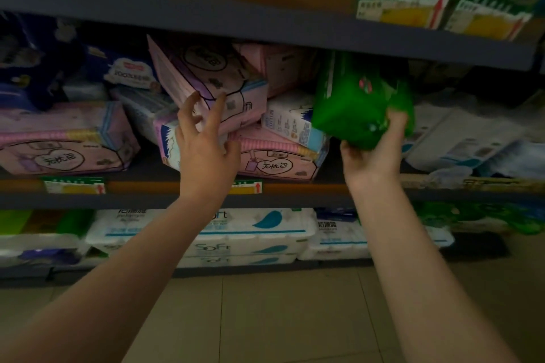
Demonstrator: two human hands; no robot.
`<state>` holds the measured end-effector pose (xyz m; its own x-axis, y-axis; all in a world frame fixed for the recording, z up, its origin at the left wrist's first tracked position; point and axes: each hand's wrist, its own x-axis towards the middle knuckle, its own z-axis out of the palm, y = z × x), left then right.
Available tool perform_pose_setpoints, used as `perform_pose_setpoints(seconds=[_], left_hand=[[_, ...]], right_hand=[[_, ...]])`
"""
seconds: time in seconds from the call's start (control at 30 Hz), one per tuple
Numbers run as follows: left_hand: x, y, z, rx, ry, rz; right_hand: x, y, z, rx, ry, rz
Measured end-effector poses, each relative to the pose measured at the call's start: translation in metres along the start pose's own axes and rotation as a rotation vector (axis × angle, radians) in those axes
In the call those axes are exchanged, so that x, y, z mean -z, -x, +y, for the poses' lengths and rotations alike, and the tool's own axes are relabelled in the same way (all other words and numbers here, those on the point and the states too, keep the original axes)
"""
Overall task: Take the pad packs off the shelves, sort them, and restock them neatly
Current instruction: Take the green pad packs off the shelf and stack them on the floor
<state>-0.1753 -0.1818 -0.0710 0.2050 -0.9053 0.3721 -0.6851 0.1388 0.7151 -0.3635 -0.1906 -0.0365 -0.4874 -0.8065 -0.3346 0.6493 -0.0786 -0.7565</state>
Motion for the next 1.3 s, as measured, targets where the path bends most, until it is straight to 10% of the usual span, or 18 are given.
perform_pose_setpoints(seconds=[0.3, 0.4, 0.67, 1.0, 1.3], left_hand=[[0.045, 0.027, 0.004, 0.525, 1.072, -0.373], [0.074, 0.026, -0.019, 0.603, 1.142, -0.288], [0.113, 0.039, -0.076, 0.782, 1.173, -0.060], [0.132, 0.048, -0.119, 0.784, 1.189, 0.021], [0.210, 0.140, -0.229, 1.020, 1.099, 0.290]], right_hand=[[0.060, 0.089, 0.063, 0.024, 0.404, -0.581], [0.038, 0.081, 0.065, -0.058, 0.504, -0.735], [-0.077, 0.035, 0.110, -0.543, 0.275, -0.423], [-0.111, 0.045, 0.123, -0.394, 0.302, -0.401], [-0.027, 0.171, 0.214, -0.239, 0.518, -0.766]])
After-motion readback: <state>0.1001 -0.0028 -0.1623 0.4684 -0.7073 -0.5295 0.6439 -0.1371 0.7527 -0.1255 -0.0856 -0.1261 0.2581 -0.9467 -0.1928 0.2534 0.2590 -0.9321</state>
